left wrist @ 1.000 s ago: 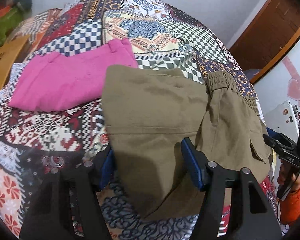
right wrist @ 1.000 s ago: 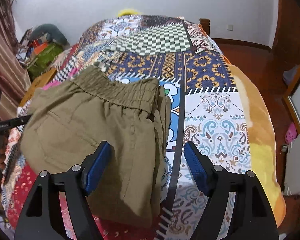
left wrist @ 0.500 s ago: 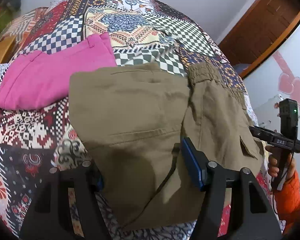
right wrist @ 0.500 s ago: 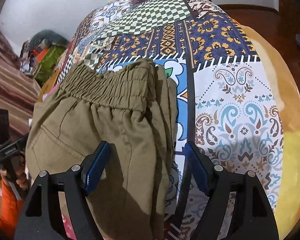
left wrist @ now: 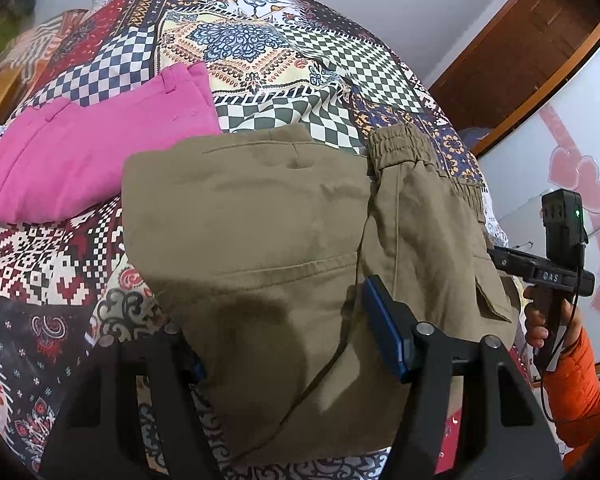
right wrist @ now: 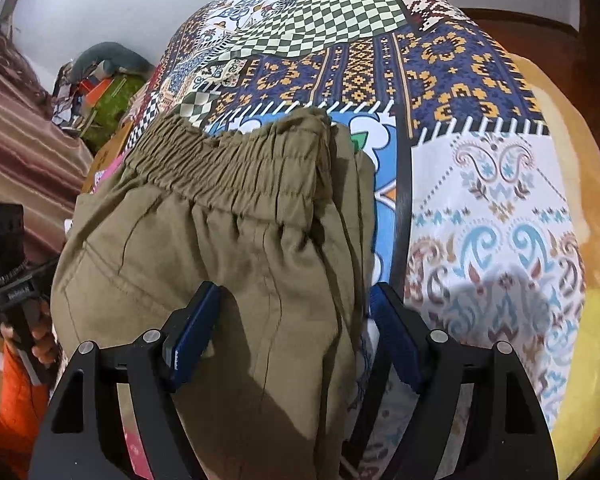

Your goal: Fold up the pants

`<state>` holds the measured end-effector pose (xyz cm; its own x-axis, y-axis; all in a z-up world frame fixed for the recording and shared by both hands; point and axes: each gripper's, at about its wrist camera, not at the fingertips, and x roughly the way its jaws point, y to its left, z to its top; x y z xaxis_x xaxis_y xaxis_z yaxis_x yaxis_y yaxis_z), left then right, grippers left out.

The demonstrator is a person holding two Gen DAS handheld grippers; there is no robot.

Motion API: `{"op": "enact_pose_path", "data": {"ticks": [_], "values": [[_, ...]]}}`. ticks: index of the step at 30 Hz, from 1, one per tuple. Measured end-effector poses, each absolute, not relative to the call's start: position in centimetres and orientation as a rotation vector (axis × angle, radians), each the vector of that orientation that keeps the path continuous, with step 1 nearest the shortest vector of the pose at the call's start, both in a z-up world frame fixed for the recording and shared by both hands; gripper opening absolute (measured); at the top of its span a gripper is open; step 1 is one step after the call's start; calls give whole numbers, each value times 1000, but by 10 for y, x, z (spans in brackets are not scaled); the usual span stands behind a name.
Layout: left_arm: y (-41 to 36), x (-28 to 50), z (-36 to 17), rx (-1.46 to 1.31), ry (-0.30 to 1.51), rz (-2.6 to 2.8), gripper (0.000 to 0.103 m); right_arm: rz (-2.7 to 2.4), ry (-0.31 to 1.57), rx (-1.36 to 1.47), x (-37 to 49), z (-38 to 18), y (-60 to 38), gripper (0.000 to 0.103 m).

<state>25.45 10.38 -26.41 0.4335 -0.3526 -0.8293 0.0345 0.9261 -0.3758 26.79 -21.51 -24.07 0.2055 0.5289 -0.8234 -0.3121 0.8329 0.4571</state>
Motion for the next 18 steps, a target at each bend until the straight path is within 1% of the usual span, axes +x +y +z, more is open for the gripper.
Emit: {"op": "enact_pose_path", "data": {"ticks": [1, 2, 3, 4, 6, 8, 9, 10, 11, 12, 16, 18], "values": [[104, 255, -264, -329, 1098, -247, 64, 588, 1230, 210, 269, -240, -214, 69], [105, 256, -264, -333, 1093, -246, 60, 583, 1229, 210, 271, -240, -213, 67], [106, 256, -264, -333, 1090, -237, 53, 581, 1228, 202, 272, -239, -211, 65], [107, 257, -265, -333, 1091, -230, 50, 578, 1221, 194, 273, -238, -210, 60], [111, 258, -265, -347, 1092, -220, 36, 574, 1212, 187, 273, -236, -211, 54], [116, 257, -265, -379, 1095, -225, 28, 566, 1200, 172, 274, -234, -213, 44], [118, 257, -265, -397, 1095, -229, 25, 560, 1196, 163, 275, -232, -214, 34], [119, 257, -264, -410, 1094, -230, 24, 561, 1193, 162, 276, -231, -215, 28], [118, 257, -263, -410, 1093, -230, 22, 569, 1191, 170, 276, -230, -217, 26], [116, 256, -261, -402, 1090, -227, 19, 574, 1186, 173, 276, -229, -218, 21], [104, 253, -248, -322, 1060, -203, 13, 573, 1154, 143, 273, -222, -216, 13], [98, 251, -239, -285, 1040, -197, 8, 566, 1132, 126, 270, -216, -214, 11]]}}
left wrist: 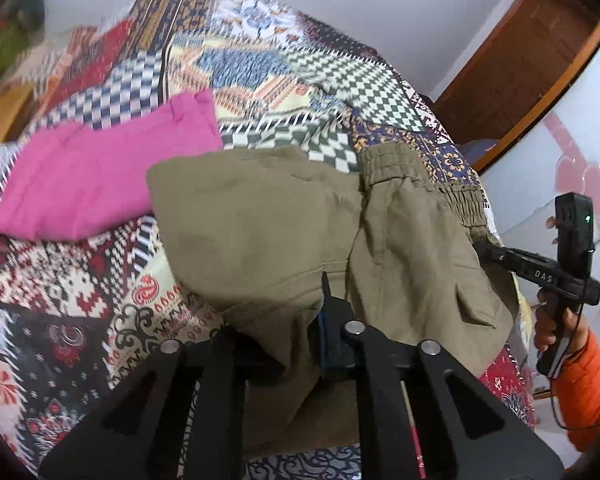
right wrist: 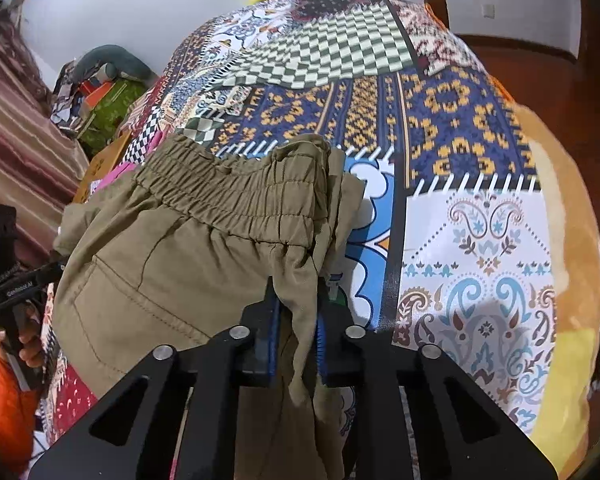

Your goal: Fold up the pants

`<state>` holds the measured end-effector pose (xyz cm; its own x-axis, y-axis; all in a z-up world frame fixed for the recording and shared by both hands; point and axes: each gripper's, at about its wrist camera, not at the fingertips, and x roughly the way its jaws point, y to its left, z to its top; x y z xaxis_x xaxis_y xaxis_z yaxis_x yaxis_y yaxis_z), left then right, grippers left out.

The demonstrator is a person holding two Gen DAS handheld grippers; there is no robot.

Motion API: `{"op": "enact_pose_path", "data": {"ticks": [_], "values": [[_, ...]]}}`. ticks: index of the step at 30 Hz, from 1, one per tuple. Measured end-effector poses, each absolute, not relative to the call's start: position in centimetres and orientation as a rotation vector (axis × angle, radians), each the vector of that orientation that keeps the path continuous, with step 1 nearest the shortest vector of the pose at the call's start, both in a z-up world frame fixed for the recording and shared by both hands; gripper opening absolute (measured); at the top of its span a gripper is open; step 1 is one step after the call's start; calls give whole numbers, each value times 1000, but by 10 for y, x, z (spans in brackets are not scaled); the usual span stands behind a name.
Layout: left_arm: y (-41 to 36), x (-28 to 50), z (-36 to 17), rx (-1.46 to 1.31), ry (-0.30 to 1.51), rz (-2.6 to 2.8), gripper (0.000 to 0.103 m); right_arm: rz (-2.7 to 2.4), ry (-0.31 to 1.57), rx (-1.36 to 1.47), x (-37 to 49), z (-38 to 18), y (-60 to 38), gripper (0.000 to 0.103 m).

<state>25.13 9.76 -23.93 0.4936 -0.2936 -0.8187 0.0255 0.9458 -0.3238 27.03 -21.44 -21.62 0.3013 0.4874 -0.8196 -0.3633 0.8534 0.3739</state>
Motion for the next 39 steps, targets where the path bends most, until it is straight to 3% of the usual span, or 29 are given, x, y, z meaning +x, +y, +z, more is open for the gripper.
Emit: {"op": "enact_pose_path", "data": {"ticks": [18, 39], "values": [[73, 232, -172, -126, 888, -179, 6, 605, 980, 51, 261, -155, -196, 8], [160, 243, -107, -145, 735, -45, 6, 699, 818, -14, 294, -92, -101, 8]]}}
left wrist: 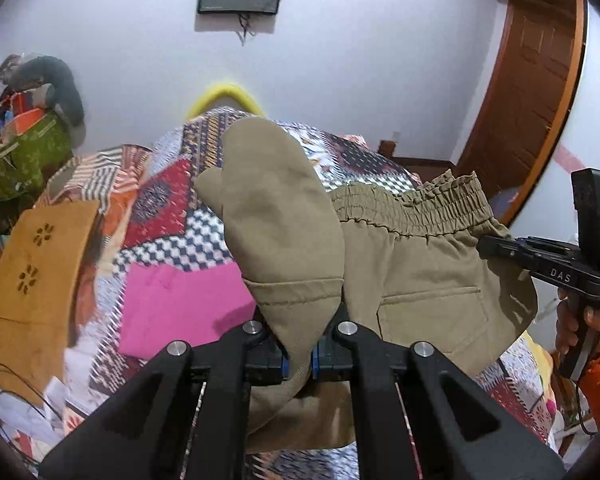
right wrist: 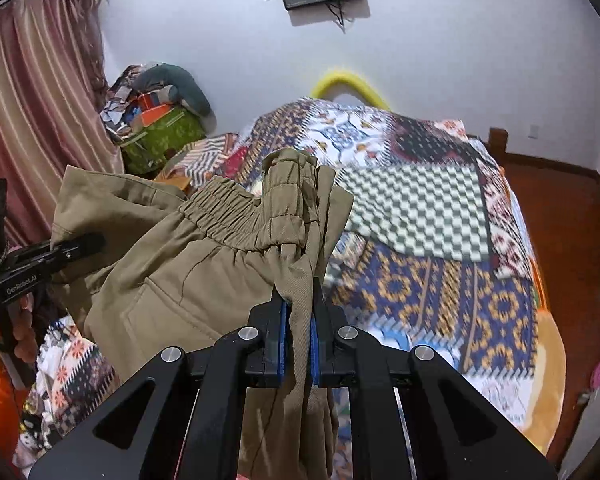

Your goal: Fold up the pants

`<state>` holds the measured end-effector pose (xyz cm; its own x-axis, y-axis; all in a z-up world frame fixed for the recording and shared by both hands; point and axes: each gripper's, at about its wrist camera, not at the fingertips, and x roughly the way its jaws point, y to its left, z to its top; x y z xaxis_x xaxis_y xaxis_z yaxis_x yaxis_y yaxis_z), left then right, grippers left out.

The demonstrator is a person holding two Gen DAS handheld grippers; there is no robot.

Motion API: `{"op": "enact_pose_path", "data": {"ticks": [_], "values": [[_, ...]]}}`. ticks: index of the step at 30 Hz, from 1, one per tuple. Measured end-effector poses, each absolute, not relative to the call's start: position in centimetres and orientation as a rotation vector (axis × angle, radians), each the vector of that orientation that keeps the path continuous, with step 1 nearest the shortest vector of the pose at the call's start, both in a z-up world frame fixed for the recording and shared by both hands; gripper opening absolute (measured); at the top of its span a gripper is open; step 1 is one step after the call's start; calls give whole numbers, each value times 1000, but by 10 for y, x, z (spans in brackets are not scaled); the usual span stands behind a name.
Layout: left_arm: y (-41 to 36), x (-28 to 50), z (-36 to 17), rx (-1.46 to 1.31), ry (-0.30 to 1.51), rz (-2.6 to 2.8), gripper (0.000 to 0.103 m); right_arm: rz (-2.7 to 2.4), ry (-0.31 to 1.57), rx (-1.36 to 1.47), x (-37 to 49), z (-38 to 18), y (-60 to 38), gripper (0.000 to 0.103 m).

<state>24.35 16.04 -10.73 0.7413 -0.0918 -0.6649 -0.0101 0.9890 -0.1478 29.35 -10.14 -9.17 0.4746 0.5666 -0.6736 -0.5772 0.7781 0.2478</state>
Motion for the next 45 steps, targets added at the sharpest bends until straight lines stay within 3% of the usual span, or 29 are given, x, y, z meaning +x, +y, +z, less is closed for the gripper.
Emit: {"op": "enact_pose_path", "data": {"ticks": [14, 29, 32, 37, 44, 45], "values": [[254, 288, -125, -164, 740, 56, 6, 758, 794, -43, 333, -91, -9, 8], [324, 330, -246, -270, 975, 86, 7, 744, 977, -116, 362, -178, 56, 8], [333, 331, -268, -277, 1027, 125, 11, 711, 991, -191, 360, -194, 59, 8], [355, 328, -288, -374, 1061, 127, 31, 714, 1020, -206, 364, -207, 54, 10], [345, 318, -285, -270, 1069, 159, 33, 703, 1022, -270, 357, -209, 54, 23], [345, 315, -283, -257, 1073, 168, 35, 706, 1032, -271, 357, -210, 53, 29]]}}
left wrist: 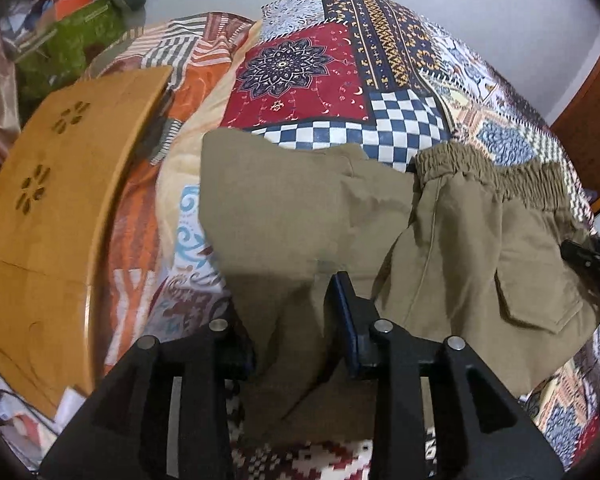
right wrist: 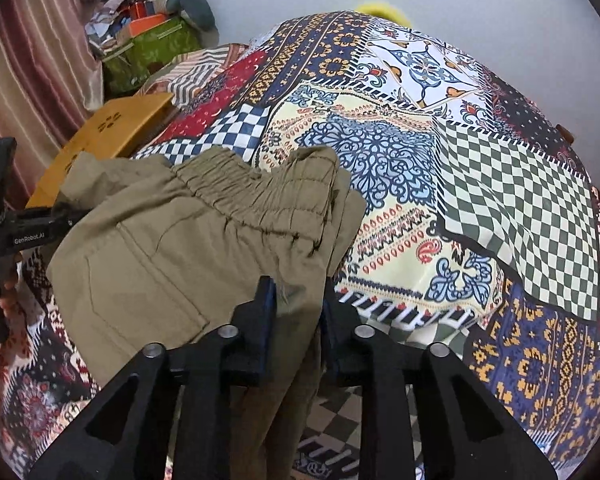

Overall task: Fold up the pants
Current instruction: 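Lower the folded pants onto the quilt and open both tools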

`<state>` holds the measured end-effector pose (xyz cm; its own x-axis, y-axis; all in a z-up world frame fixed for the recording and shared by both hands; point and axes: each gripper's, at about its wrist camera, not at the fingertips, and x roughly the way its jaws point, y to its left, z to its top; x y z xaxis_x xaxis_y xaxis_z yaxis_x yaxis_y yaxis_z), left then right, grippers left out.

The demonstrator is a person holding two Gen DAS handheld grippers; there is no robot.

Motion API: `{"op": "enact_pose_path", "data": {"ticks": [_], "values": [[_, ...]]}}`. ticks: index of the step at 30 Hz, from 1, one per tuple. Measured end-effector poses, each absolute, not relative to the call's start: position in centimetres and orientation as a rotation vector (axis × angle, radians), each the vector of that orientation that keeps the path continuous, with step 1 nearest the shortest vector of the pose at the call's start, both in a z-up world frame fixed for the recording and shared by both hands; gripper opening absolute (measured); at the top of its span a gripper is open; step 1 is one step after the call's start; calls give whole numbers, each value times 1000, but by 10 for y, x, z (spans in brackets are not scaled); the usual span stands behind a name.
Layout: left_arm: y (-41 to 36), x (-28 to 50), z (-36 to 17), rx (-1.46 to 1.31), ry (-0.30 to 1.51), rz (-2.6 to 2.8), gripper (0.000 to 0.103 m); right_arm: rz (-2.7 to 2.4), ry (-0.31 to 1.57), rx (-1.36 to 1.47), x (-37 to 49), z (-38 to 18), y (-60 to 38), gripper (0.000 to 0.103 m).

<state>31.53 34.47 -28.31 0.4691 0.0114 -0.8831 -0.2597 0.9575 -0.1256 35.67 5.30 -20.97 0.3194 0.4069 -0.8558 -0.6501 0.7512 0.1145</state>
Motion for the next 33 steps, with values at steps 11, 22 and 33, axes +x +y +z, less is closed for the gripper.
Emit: {"op": "enact_pose_path", "data": {"ticks": [11, 22, 33], "values": [[347, 274, -279, -123, 1072, 263, 41, 727, 1001, -294, 321, -204, 24, 49], [319, 251, -228, -84, 1000, 265, 41, 723, 953, -280, 298, -171, -1, 50], [243, 189, -119, -95, 738, 174, 41, 802, 745, -207, 246, -89, -20, 50]]}}
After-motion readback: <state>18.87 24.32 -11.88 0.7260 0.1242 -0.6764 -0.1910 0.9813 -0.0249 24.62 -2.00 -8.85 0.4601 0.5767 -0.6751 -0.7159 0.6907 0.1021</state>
